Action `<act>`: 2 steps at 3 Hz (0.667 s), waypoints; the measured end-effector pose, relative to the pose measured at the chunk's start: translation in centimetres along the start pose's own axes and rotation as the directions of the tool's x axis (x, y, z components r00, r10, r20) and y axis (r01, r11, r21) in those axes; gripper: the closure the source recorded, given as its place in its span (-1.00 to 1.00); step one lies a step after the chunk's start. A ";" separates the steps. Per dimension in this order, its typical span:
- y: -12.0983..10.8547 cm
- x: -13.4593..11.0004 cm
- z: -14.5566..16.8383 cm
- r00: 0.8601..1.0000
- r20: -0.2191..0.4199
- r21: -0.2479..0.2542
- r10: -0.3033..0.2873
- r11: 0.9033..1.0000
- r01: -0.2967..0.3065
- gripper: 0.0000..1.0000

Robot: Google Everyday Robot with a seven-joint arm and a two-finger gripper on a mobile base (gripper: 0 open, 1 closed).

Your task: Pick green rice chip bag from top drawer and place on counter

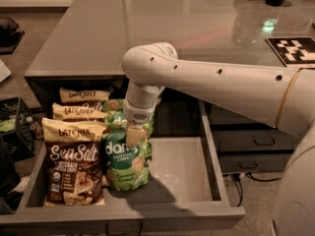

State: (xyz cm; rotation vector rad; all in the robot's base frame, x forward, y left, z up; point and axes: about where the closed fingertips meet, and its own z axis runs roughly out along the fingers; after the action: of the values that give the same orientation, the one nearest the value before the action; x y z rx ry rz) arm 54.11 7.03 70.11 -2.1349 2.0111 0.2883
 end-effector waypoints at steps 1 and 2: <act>0.0 0.0 0.0 1.000 0.000 0.000 0.000 1.000 0.000 0.87; 0.0 0.0 0.0 1.000 0.000 0.000 0.000 1.000 0.000 1.00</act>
Offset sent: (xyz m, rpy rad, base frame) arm -0.0005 -0.0001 0.0006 0.0018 -0.0002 0.0021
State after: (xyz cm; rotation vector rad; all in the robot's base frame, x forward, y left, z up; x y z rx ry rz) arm 54.11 7.03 70.11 -2.1350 2.0111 0.2884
